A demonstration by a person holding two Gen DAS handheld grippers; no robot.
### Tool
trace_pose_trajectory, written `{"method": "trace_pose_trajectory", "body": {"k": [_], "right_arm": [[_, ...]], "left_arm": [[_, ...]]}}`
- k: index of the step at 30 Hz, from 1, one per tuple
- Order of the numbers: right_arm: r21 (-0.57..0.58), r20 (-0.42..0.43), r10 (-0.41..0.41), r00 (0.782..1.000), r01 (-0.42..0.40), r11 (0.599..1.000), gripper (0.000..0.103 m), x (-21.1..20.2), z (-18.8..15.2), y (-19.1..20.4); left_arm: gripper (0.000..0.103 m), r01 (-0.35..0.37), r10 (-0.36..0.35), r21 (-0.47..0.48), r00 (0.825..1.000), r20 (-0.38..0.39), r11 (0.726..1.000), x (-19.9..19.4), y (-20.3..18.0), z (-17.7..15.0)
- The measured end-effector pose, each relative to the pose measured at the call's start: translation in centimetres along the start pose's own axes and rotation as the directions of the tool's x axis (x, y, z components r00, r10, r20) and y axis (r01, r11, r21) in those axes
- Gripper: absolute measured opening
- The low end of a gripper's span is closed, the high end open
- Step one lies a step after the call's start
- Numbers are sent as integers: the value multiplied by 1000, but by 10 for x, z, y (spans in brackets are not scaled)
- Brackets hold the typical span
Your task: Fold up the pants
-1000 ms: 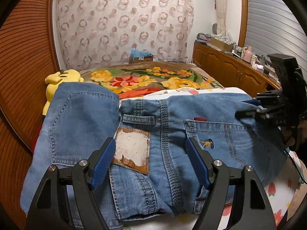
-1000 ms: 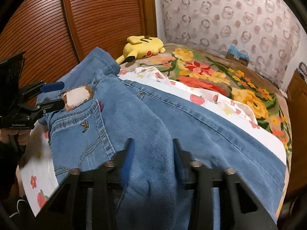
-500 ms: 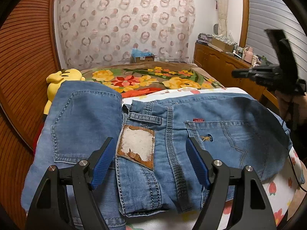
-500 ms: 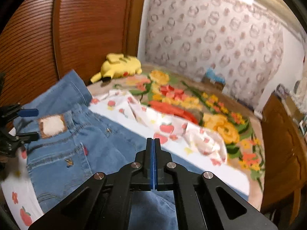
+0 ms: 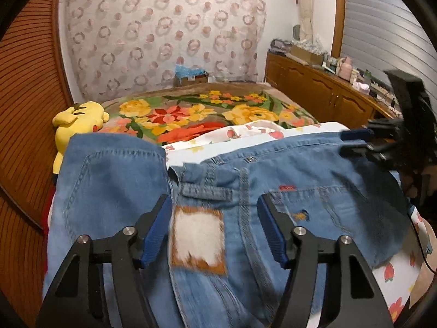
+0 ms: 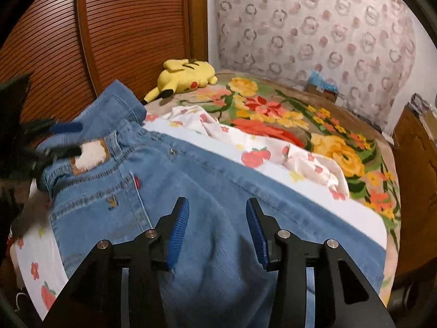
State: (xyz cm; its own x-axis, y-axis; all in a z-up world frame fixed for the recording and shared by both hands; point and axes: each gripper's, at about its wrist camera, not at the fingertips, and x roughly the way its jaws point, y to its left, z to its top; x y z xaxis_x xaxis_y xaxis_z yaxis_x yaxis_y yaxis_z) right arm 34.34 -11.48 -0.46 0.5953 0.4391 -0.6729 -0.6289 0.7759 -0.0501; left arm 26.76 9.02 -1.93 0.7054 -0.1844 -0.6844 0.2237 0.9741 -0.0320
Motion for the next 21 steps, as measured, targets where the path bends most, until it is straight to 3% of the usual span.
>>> {"method": "trace_pose_trajectory", "body": {"k": [9,21], "right_arm": [[49,-72,58,996,-54,997,45,2,-4,-28],[87,-65,96,993,-90,992,45,6,-19,-41]], "left_arm": [[48,-26,27,11,988,-155,1000,55,14,22],[34,6,4,43,971,-238,999,71,14,38]]}}
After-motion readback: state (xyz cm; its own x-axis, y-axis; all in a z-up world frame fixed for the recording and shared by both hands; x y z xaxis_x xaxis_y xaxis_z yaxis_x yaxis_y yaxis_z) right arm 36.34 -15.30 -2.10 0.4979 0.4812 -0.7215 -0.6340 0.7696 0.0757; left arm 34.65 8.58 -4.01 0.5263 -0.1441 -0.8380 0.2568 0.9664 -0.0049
